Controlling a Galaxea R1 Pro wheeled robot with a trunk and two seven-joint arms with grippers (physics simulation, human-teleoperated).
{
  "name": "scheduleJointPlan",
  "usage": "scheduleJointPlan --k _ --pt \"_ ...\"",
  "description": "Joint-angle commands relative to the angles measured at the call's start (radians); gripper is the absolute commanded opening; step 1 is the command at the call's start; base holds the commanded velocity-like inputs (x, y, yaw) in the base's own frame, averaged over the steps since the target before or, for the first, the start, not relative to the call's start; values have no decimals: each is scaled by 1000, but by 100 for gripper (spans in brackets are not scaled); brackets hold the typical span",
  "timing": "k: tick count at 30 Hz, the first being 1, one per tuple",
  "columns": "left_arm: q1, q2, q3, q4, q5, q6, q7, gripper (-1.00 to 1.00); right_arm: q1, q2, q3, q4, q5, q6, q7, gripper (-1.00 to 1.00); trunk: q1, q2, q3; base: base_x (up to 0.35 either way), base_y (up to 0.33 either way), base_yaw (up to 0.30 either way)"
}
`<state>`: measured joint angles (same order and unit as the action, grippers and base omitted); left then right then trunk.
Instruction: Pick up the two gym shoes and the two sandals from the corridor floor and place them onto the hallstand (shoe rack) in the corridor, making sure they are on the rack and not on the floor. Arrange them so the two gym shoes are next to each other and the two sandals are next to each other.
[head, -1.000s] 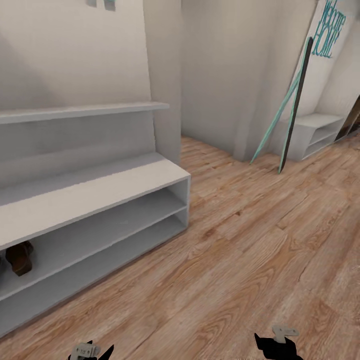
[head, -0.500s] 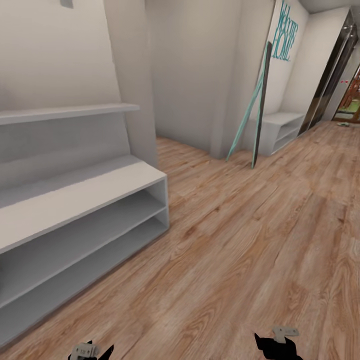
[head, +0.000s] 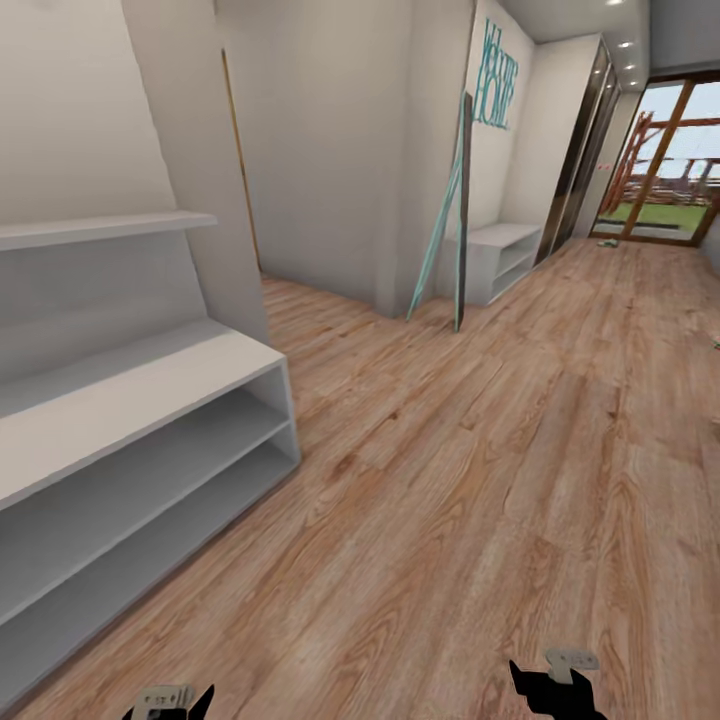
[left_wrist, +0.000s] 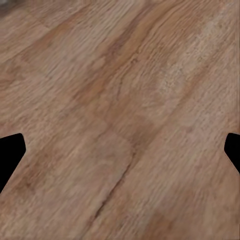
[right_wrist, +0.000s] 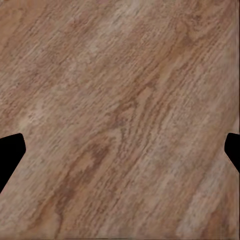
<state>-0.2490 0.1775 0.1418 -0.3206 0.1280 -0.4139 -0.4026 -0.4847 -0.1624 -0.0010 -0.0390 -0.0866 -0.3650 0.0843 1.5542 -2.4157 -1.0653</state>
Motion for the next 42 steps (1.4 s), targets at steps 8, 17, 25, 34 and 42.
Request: scheduleJointPlan --k 8,17,25,34,42 --pt "-1 -9 2 21 10 -27 14 100 6 2 1 6 -9 -23 8 100 0 0 4 0 0 -300" --pt "-1 -16 2 53 14 -115 16 100 7 3 1 6 -8 -25 8 100 0 0 8 0 0 -300" --pt "-1 -18 1 63 11 -125 11 100 11 3 1 6 -9 -27 8 100 0 0 13 0 0 -300" --pt "-1 -18 -1 64 3 -126 4 100 17 3 1 5 -10 -28 8 100 0 0 18 0 0 -300" --pt "-1 -18 -1 65 1 -126 9 100 17 4 1 5 -9 -28 9 100 0 0 22 0 0 -300"
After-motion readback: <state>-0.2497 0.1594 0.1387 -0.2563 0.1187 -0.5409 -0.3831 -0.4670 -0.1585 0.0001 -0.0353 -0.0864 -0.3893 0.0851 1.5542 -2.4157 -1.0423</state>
